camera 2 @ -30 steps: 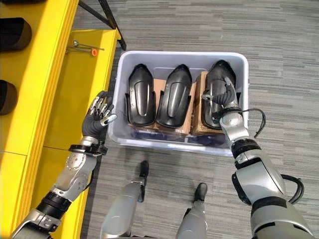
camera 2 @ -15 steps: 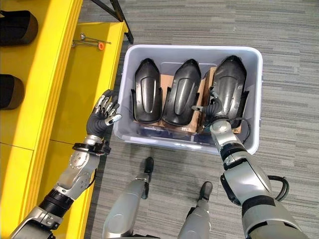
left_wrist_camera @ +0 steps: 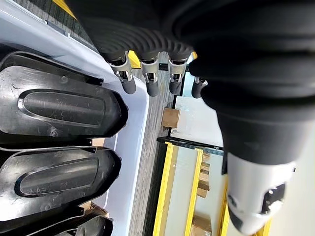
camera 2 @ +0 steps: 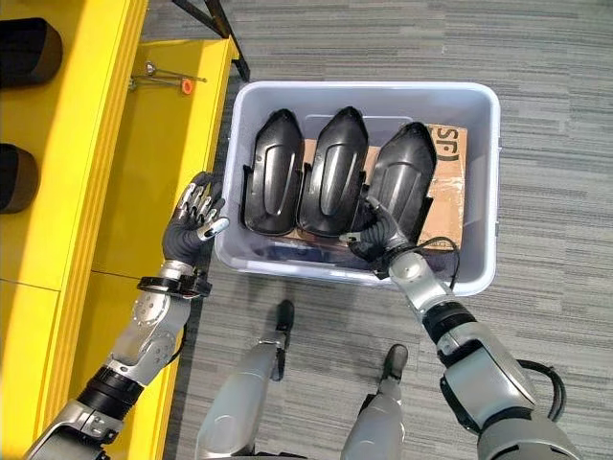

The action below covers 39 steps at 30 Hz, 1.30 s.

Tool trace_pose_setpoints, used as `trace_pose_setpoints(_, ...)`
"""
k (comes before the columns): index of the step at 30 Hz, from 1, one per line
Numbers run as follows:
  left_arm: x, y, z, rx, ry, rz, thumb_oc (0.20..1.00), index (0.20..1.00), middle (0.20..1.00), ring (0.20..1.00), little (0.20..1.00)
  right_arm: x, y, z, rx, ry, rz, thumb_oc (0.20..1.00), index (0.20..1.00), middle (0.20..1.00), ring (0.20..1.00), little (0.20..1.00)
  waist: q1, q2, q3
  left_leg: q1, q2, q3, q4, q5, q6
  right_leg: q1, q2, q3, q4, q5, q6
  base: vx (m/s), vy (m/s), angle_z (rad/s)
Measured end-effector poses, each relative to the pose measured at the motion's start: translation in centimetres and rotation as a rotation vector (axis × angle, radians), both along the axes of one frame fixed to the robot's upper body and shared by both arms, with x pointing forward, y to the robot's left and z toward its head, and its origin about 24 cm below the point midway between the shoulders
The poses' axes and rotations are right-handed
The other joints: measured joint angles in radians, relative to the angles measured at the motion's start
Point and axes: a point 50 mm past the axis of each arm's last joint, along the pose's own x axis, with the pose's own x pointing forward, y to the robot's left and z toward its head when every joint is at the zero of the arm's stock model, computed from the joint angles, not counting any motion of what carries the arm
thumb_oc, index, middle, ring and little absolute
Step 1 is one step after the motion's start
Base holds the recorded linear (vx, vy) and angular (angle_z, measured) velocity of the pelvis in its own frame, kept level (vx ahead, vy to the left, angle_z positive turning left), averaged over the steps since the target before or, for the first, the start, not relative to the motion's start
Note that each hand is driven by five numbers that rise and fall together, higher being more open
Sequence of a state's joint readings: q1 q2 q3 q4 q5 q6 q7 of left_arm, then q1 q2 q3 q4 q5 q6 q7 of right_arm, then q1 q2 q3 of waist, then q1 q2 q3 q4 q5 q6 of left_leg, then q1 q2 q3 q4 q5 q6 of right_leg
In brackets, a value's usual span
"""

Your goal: Move parts from the plastic box to the shelf.

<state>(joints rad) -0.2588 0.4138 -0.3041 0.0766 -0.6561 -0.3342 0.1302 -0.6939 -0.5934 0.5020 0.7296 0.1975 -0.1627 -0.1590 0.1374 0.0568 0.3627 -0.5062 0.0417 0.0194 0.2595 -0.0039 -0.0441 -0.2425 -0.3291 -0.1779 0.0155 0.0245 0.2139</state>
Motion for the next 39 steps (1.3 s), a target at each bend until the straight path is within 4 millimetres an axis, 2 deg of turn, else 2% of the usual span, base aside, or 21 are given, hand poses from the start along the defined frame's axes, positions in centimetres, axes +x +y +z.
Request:
trace_pose_setpoints(2, -0.3, 0.6, -0.1, -0.009, 0.002, 0.024, 1.0, 1.0, 1.0, 1.0, 1.0, -0.9, -0.1, 2.6, 0.002, -0.116, 0.053, 1.0, 1.0, 1.0, 1.0, 1.0, -0.011, -0.01, 0.005, -0.003, 0.002, 0.001, 0.0, 0.0, 0.0, -0.005, 0.003, 0.002, 0.003, 0.001, -0.001, 0.0, -0.011, -0.04)
trace_pose_setpoints(3, -0.4, 1.4, -0.2, -0.011, 0.003, 0.052, 1.0, 1.0, 1.0, 1.0, 1.0, -1.4, -0.2, 4.6, -0.001, -0.206, 0.078, 1.0, 1.0, 1.0, 1.0, 1.0, -0.023, -0.027, 0.008, -0.005, 0.007, 0.005, 0.0, 0.0, 0.0, -0.011, 0.006, 0.006, 0.003, 0.003, -0.004, 0.0, -0.021, -0.14)
trace_pose_setpoints(6, -0.4, 1.9, 0.0, -0.016, -0.005, 0.073, 1.0, 1.0, 1.0, 1.0, 1.0, -2.1, -1.4, 6.5, 0.025, -0.31, 0.037, 1.0, 1.0, 1.0, 1.0, 1.0, -0.042, -0.049, 0.007, -0.012, 0.016, 0.006, 0.003, 0.0, 0.0, -0.022, 0.013, 0.011, 0.003, 0.006, -0.008, 0.01, -0.023, -0.07)
trace_pose_setpoints(9, -0.5, 2.8, 0.3, -0.029, -0.017, 0.113, 1.0, 1.0, 1.0, 1.0, 1.0, -3.5, -2.1, 10.0, -0.039, -0.476, 0.025, 1.0, 1.0, 1.0, 1.0, 1.0, -0.054, -0.053, 0.009, -0.032, 0.018, 0.012, 0.006, 0.001, 0.001, -0.044, 0.015, 0.017, 0.003, 0.012, -0.009, 0.01, -0.012, -0.05)
trace_pose_setpoints(12, -0.6, 3.0, 0.2, -0.025, -0.013, 0.118, 1.0, 1.0, 1.0, 1.0, 1.0, -3.8, -2.4, 11.0, -0.079, -0.536, 0.002, 1.0, 1.0, 1.0, 1.0, 1.0, -0.057, -0.056, 0.008, -0.033, 0.019, 0.016, 0.007, 0.001, 0.001, -0.046, 0.015, 0.021, 0.0, 0.013, -0.008, 0.0, -0.012, -0.03)
trace_pose_setpoints(16, -0.6, 2.9, 0.2, -0.022, -0.013, 0.117, 1.0, 1.0, 1.0, 1.0, 1.0, -4.3, -1.1, 12.2, -0.061, -0.639, 0.018, 1.0, 1.0, 1.0, 1.0, 1.0, -0.063, -0.057, 0.008, -0.033, 0.02, 0.02, 0.006, 0.0, 0.002, -0.049, 0.015, 0.026, -0.001, 0.014, -0.009, 0.0, 0.0, -0.01)
trace_pose_setpoints(18, -0.6, 2.9, 0.2, -0.015, -0.015, 0.117, 1.0, 1.0, 1.0, 1.0, 1.0, -4.2, -0.2, 11.7, -0.002, -0.65, 0.015, 1.0, 1.0, 1.0, 1.0, 1.0, -0.065, -0.057, 0.009, -0.034, 0.02, 0.021, 0.006, 0.0, 0.003, -0.05, 0.015, 0.027, -0.001, 0.014, -0.009, 0.0, -0.001, -0.02)
trace_pose_setpoints(19, -0.6, 2.8, 0.3, -0.008, -0.02, 0.115, 1.0, 1.0, 1.0, 1.0, 1.0, -3.8, 0.1, 10.8, 0.031, -0.624, 0.005, 1.0, 1.0, 1.0, 1.0, 1.0, -0.062, -0.058, 0.009, -0.034, 0.02, 0.023, 0.006, 0.0, 0.003, -0.052, 0.014, 0.028, -0.001, 0.015, -0.008, 0.0, 0.0, 0.0)
trace_pose_setpoints(21, -0.5, 2.8, 0.5, -0.014, -0.023, 0.129, 1.0, 1.0, 1.0, 1.0, 1.0, -2.9, -0.4, 9.0, 0.065, -0.562, -0.059, 1.0, 1.0, 1.0, 1.0, 1.0, -0.058, -0.058, 0.009, -0.036, 0.019, 0.022, 0.006, 0.0, 0.003, -0.053, 0.014, 0.028, -0.001, 0.015, -0.008, 0.0, 0.0, 0.0)
trace_pose_setpoints(27, -0.3, 2.6, 0.5, -0.023, -0.023, 0.135, 1.0, 1.0, 1.0, 1.0, 1.0, -1.3, -0.2, 6.3, 0.187, -0.458, -0.142, 1.0, 1.0, 1.0, 1.0, 1.0, -0.06, -0.058, 0.009, -0.037, 0.019, 0.022, 0.005, 0.0, 0.003, -0.054, 0.014, 0.028, -0.004, 0.016, -0.008, 0.0, 0.0, 0.0)
trace_pose_setpoints(30, -0.2, 2.6, 0.8, -0.025, -0.031, 0.138, 1.0, 1.0, 1.0, 1.0, 1.0, -0.7, -0.8, 3.9, 0.259, -0.352, -0.207, 1.0, 1.0, 1.0, 1.0, 1.0, -0.041, -0.057, 0.009, -0.038, 0.016, 0.022, 0.003, 0.0, 0.003, -0.054, 0.012, 0.027, -0.006, 0.016, -0.007, 0.0, 0.0, 0.0)
trace_pose_setpoints(36, -0.4, 2.7, 0.4, -0.025, -0.017, 0.146, 1.0, 1.0, 1.0, 1.0, 1.0, -0.6, -0.7, 4.1, 0.281, -0.356, -0.21, 1.0, 1.0, 1.0, 1.0, 1.0, -0.031, -0.057, 0.01, -0.038, 0.014, 0.021, 0.003, 0.0, 0.003, -0.053, 0.011, 0.027, -0.007, 0.016, -0.007, 0.0, 0.0, 0.0)
trace_pose_setpoints(39, -0.4, 2.4, 0.4, -0.022, -0.018, 0.135, 1.0, 1.0, 1.0, 1.0, 1.0, 0.1, -1.2, 3.4, 0.279, -0.304, -0.245, 1.0, 1.0, 1.0, 1.0, 1.0, -0.029, -0.056, 0.01, -0.038, 0.014, 0.021, 0.004, 0.0, 0.003, -0.052, 0.011, 0.027, -0.007, 0.017, -0.007, 0.0, 0.0, 0.0)
